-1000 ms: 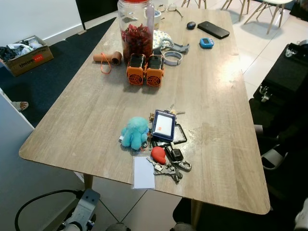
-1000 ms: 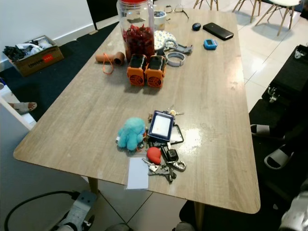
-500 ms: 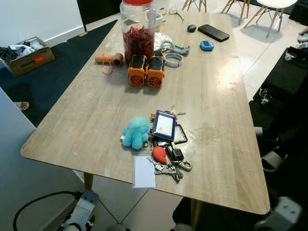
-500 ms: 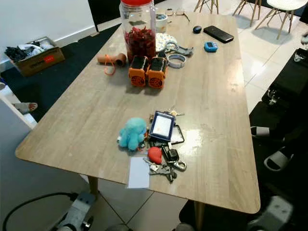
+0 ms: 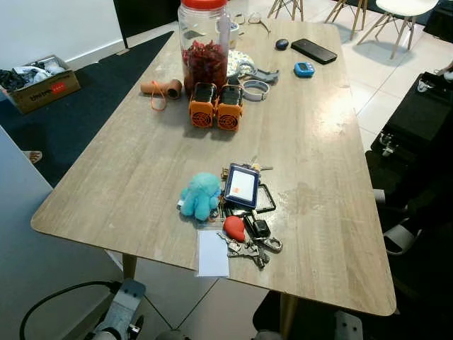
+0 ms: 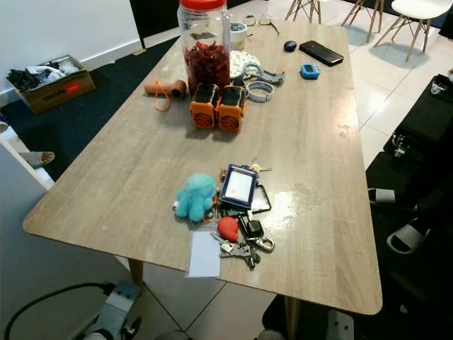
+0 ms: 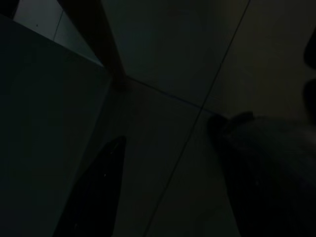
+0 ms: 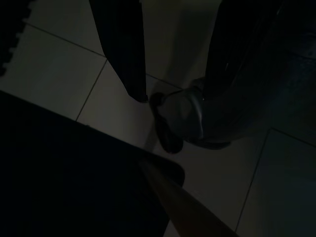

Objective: Hang keys on a hook

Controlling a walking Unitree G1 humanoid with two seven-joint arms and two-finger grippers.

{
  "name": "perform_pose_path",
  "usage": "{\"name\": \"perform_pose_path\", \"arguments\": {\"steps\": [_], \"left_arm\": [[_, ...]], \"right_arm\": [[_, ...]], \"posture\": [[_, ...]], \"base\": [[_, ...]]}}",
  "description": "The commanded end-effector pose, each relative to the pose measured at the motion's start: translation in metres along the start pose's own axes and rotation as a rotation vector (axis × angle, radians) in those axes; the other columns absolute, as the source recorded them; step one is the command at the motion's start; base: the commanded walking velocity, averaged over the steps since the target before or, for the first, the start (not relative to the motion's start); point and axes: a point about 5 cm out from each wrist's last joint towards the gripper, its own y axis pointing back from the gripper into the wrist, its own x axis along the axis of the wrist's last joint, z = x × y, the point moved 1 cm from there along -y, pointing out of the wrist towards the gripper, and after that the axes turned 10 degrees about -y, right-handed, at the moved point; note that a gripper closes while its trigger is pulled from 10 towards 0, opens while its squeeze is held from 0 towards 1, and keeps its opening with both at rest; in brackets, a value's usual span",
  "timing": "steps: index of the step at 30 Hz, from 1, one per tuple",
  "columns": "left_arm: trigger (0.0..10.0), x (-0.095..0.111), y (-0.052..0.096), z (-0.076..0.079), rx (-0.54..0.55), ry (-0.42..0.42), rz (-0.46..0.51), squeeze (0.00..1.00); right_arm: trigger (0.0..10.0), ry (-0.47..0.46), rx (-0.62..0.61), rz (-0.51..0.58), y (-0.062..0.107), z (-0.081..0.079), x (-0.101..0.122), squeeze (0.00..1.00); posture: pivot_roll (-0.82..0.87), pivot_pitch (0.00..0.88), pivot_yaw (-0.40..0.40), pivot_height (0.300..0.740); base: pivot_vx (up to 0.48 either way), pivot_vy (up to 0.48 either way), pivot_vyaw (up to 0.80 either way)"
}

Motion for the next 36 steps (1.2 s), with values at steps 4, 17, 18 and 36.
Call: {"name": "perform_pose_path", "arguments": {"steps": [4, 17, 18, 36], "left_arm": [[10.0, -0.0056, 0.0020, 0.0063, -0.005, 0.064, -0.008, 0.02], [10.0, -0.0061, 0.0026, 0.0078, -0.007, 0.127, 0.004, 0.01], [10.0, -0.0061, 0.0026, 0.0080, -0.008, 0.128, 0.005, 0.01], [10.0, -0.0060, 0.0031, 0.0095, -0.017, 0.132, 0.016, 0.01]], "right_arm": [[10.0, -0.003, -0.021, -0.019, 0.0011, 0.0020, -0.0062, 0.00], [10.0, -0.028, -0.009, -0.009, -0.0031, -0.0050, 0.0017, 0.00], [10.0, -0.029, -0.010, -0.009, -0.0032, -0.0046, 0.0021, 0.00], [10.0, -0.043, -0.006, -0.012, -0.0041, -0.0066, 0.0031, 0.00]], "posture": [[0.06, 0.085, -0.004, 0.740], [0.06, 0.087, -0.002, 0.740], [0.06, 0.087, -0.002, 0.740], [0.06, 0.088, -0.002, 0.740]], "base": [[0.000, 0.000, 0.00], [-0.039, 0.000, 0.00], [-0.259, 0.000, 0.00], [-0.260, 0.000, 0.00]]}}
